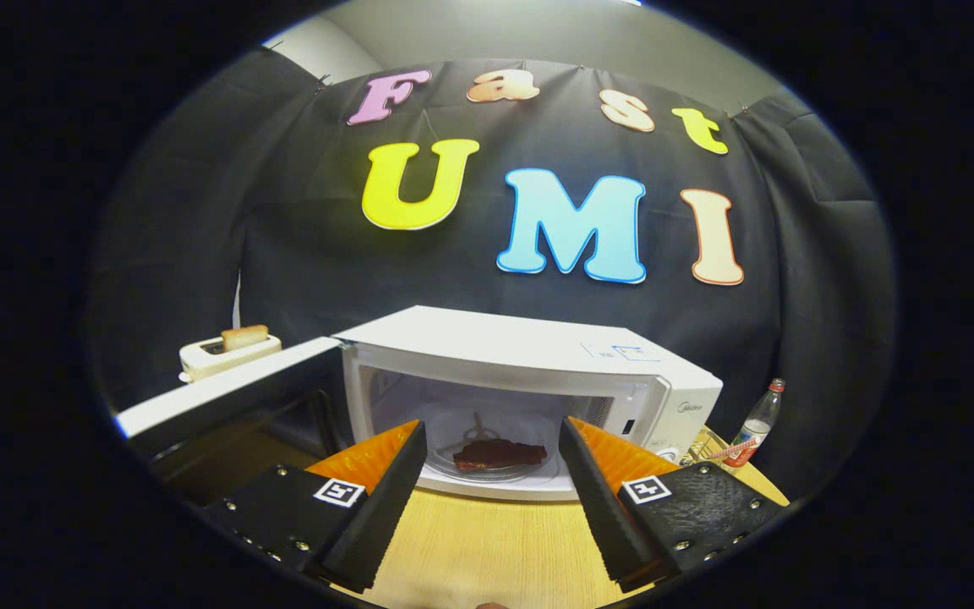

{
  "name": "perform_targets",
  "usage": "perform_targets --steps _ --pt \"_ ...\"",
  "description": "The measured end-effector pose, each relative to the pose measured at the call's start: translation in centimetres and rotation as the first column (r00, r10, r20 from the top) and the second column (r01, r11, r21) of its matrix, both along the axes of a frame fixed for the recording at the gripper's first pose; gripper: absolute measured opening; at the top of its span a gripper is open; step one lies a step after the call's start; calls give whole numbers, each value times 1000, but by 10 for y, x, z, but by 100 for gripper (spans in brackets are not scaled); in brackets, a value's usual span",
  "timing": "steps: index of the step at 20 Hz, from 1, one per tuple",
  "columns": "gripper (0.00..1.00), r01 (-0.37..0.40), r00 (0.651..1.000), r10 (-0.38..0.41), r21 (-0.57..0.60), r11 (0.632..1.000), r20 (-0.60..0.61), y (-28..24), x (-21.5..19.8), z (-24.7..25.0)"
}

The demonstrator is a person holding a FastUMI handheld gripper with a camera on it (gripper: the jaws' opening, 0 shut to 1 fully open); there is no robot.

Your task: Open the microwave, put the food inside, and close the microwave door.

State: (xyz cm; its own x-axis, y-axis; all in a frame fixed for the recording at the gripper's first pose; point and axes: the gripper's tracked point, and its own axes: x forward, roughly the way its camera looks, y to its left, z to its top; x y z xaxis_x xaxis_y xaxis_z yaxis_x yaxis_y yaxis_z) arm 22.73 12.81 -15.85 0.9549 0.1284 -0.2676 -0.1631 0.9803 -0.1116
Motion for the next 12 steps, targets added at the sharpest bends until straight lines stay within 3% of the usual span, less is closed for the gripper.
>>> perform_targets --steps 7,12 --pt "95 -136 989 133 52 989 69 44 -100 68" --pt "95 -284 959 278 142 948 59 111 -158 80"
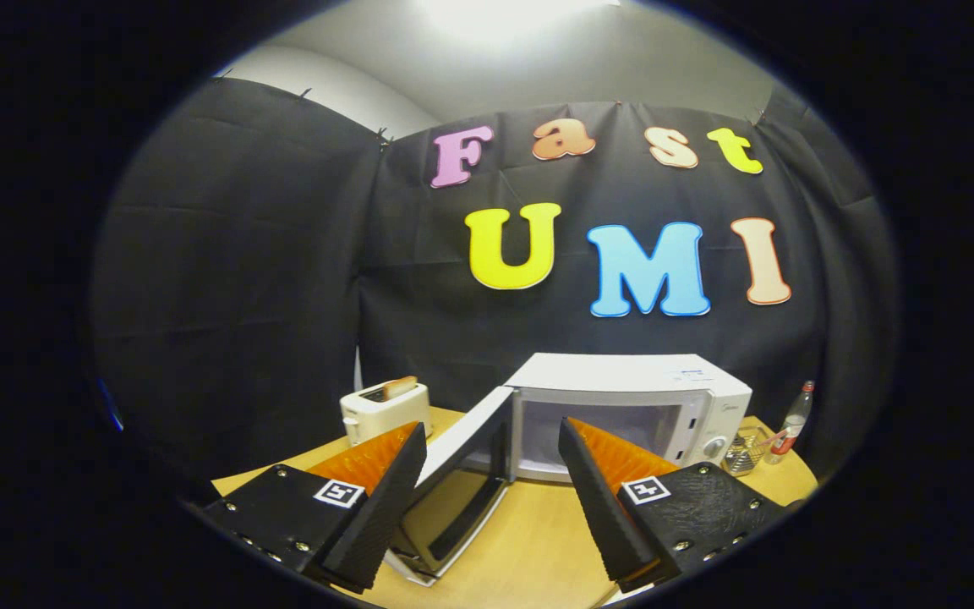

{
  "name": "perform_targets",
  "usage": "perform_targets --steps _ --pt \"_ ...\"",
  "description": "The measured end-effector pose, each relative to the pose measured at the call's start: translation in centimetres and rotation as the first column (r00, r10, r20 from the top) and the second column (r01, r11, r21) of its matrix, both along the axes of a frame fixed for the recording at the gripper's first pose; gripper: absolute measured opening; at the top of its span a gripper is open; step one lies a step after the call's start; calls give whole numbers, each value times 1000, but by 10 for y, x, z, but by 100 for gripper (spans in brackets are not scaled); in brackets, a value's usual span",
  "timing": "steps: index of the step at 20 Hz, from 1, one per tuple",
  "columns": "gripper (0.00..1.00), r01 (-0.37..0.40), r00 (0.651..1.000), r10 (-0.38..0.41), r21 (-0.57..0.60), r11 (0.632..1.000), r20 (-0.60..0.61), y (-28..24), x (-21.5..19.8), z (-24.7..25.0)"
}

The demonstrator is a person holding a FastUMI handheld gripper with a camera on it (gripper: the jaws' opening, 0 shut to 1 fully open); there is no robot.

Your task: Open the microwave, put the food inside, and close the microwave door.

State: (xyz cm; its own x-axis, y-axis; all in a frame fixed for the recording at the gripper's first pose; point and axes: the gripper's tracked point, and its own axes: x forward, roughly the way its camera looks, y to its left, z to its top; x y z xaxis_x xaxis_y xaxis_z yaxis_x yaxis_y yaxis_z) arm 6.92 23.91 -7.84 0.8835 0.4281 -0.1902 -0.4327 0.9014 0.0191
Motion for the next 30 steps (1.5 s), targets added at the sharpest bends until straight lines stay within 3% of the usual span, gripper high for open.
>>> perform_targets --steps 2,6,8,10,12,13,15,17,19,21,30 --pt "87 -69 998 69 15 998 -6 29 -20 0" --pt "86 -167 985 167 13 986 -33 75 -49 -11" --pt "67 -227 972 228 16 974 -55 102 -63 -21" --pt "68 -243 967 241 -11 970 -78 111 -74 -39" --pt "33 -272 955 264 -41 962 -136 126 -81 -68" --pt "30 -255 956 240 -71 964 -167 127 -83 -87" --pt "2 -248 948 224 -85 965 -226 122 -83 -111" --pt "5 -223 939 182 -113 968 -290 115 -80 -140" --pt "1 -172 944 125 -131 976 -306 95 -69 -150" --pt "1 -178 934 140 -90 980 -329 93 -69 -151" --pt "1 -127 943 70 -156 980 -325 17 -62 -154"
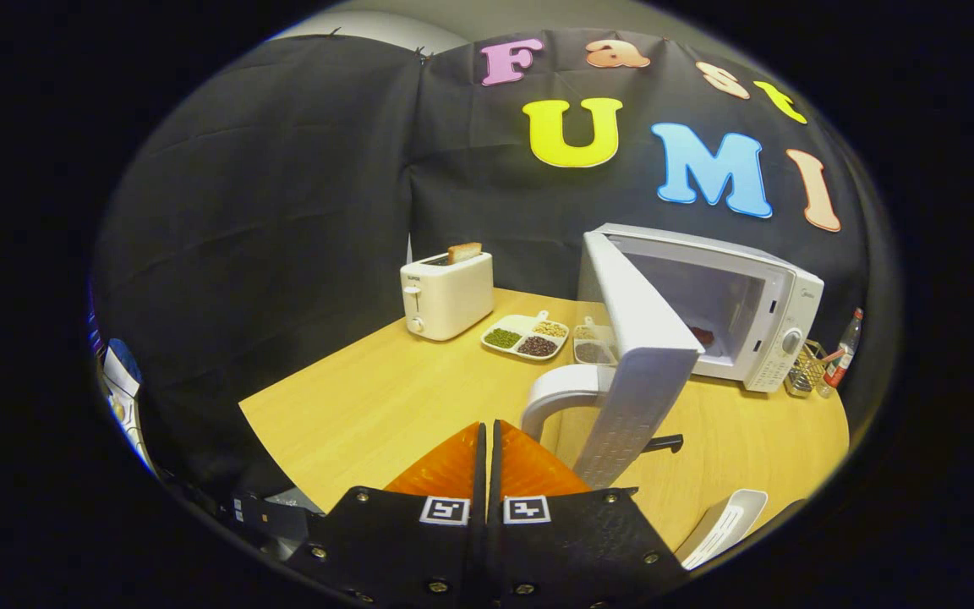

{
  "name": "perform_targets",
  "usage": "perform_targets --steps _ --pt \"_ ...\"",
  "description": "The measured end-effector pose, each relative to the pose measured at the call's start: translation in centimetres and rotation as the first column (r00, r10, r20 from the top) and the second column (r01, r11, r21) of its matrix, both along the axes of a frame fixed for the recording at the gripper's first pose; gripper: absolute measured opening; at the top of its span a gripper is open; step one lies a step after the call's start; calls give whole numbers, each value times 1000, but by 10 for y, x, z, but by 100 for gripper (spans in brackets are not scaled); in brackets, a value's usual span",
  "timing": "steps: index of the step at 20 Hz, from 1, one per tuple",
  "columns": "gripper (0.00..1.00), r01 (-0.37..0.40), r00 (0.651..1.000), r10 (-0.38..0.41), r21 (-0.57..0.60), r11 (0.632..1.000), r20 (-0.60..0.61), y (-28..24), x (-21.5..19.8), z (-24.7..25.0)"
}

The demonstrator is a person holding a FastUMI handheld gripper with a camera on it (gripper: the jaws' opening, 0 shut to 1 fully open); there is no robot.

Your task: Open the microwave, put the food inside, and close the microwave door.

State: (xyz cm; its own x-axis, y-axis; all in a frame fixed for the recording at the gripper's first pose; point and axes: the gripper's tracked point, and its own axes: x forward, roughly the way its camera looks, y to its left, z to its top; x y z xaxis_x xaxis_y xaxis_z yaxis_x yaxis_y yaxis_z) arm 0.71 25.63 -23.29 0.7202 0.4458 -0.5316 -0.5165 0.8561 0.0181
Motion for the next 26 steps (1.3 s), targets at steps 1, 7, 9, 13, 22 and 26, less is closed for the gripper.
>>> perform_targets --steps 1,7,9,13,22,26 --pt "1 11 1000 -11 -13 1000 5 -10 4 0" --pt "1 117 993 -117 -39 992 15 -71 51 1" --pt "1 163 987 -163 -30 986 8 -89 70 0" --pt "1 231 973 -231 -29 972 7 -115 108 2" --pt "1 363 932 -363 -4 932 9 -150 193 -1" --pt "1 403 915 -401 -39 914 44 -161 227 -6"
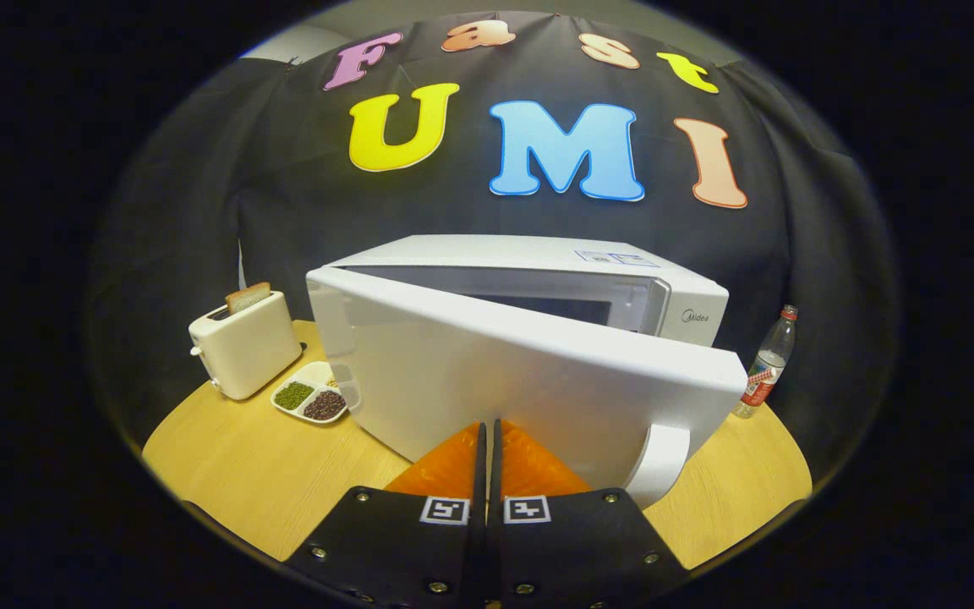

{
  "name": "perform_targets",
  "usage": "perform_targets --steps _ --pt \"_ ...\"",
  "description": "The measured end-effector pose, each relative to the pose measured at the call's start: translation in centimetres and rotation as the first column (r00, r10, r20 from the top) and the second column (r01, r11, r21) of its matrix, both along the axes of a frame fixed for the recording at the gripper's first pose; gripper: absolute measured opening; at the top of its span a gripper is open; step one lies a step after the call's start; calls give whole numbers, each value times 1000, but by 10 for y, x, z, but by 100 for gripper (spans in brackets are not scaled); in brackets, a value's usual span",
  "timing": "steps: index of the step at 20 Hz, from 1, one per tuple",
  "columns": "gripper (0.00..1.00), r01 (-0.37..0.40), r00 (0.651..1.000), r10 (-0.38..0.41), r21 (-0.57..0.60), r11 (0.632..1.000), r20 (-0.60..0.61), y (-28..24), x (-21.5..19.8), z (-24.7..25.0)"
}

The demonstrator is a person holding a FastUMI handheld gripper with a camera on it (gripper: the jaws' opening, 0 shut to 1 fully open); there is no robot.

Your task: Open the microwave, put the food inside, and close the microwave door.

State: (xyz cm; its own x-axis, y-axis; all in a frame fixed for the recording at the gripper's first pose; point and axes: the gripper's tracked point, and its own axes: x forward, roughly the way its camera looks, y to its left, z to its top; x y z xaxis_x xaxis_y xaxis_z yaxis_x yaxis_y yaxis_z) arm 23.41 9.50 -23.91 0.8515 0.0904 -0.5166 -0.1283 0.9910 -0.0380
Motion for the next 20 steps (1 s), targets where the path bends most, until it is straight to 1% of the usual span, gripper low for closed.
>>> perform_targets --steps 7,11,13,15,16,17,20 --pt "1 88 996 -88 30 996 11 -14 52 -1" --pt "1 114 993 -114 29 993 20 -19 76 -2" --pt "1 139 990 -139 54 989 6 -19 78 -1" --pt "1 124 992 -125 42 991 30 -18 86 2" --pt "2 129 991 -130 63 990 18 -17 87 0" --pt "7 124 992 -125 64 990 13 -16 85 -1" --pt "7 113 993 -115 48 992 33 -16 73 16"
